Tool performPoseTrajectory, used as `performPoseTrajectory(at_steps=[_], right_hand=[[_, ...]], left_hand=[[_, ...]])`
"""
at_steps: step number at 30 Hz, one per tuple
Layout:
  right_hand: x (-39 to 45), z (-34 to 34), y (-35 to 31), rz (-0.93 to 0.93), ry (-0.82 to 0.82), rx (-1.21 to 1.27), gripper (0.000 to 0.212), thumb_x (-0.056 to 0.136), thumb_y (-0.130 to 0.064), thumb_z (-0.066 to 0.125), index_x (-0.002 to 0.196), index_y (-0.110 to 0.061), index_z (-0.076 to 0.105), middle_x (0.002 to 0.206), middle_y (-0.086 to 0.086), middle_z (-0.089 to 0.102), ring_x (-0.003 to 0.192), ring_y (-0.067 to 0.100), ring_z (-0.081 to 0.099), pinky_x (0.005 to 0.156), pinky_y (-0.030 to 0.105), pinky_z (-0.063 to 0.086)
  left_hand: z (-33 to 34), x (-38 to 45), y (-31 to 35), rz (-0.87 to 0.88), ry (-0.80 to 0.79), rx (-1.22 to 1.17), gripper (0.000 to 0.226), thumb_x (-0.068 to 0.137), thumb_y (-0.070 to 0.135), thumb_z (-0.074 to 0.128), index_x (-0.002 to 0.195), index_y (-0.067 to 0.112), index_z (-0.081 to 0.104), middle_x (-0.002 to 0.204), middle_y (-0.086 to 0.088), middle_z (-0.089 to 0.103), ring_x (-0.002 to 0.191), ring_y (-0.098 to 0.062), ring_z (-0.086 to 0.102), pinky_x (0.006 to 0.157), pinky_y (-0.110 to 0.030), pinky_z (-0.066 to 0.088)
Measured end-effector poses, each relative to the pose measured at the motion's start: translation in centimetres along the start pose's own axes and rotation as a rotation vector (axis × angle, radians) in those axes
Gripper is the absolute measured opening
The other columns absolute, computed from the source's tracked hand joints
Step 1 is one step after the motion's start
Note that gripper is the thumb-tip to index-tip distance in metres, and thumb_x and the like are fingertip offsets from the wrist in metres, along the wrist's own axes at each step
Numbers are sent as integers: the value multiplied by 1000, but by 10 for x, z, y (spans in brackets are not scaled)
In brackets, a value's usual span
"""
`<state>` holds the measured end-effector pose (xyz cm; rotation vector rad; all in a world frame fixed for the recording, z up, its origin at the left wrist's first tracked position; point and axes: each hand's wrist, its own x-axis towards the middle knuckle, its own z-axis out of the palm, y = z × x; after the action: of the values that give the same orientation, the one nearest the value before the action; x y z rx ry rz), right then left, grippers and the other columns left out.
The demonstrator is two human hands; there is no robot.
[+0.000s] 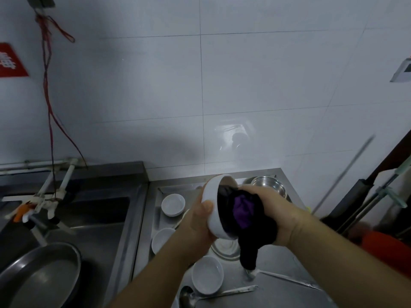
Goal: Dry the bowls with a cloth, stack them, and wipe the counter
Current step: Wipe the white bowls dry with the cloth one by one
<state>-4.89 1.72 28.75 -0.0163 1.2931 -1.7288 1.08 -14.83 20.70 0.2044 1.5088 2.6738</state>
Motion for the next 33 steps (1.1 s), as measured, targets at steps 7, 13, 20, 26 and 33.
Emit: performPoseTrajectory(at_steps=[7, 13, 20, 26, 33], right_hand=[[21, 25, 16, -434, 354, 31, 24, 92, -15, 70, 76, -24, 84, 77, 4, 78, 72, 18, 78, 63, 33, 62], [26, -3, 11, -892, 432, -1371, 30, 92, -28, 69, 122, -34, 66, 101, -17, 73, 94, 8, 65, 82, 34, 57], [6, -3, -10, -548, 122, -1554, 28, 82, -44, 53, 106, -38, 66, 92, -8, 72, 82, 10, 67, 78, 41, 61], [-9, -6, -13, -210, -71, -573, 34, 69, -44, 81, 101, -31, 81, 98, 2, 79, 95, 22, 78, 84, 36, 63], [1, 7, 8, -941, 372, -1076, 39, 83, -34, 71, 122, -43, 66, 107, -19, 75, 99, 4, 69, 87, 30, 59]], left_hand=[[7, 2, -17, -13, 243, -94, 98, 71, 66, 88, 145, 10, 56, 132, -21, 70, 122, -35, 70, 91, -40, 61], [5, -3, -18, -43, 192, -102, 79, 91, 66, 68, 152, 20, 50, 147, -24, 60, 134, -44, 60, 97, -57, 57], [-7, -2, -11, -35, 176, 29, 101, 86, 68, 72, 156, 4, 37, 140, -38, 56, 125, -55, 60, 93, -61, 57], [1, 0, -9, -32, -38, -7, 96, 96, 60, 64, 154, -9, 31, 147, -39, 46, 139, -54, 45, 112, -56, 46], [13, -2, -11, -48, 68, -46, 81, 90, 70, 67, 150, 18, 54, 151, -25, 56, 140, -45, 53, 109, -60, 50]])
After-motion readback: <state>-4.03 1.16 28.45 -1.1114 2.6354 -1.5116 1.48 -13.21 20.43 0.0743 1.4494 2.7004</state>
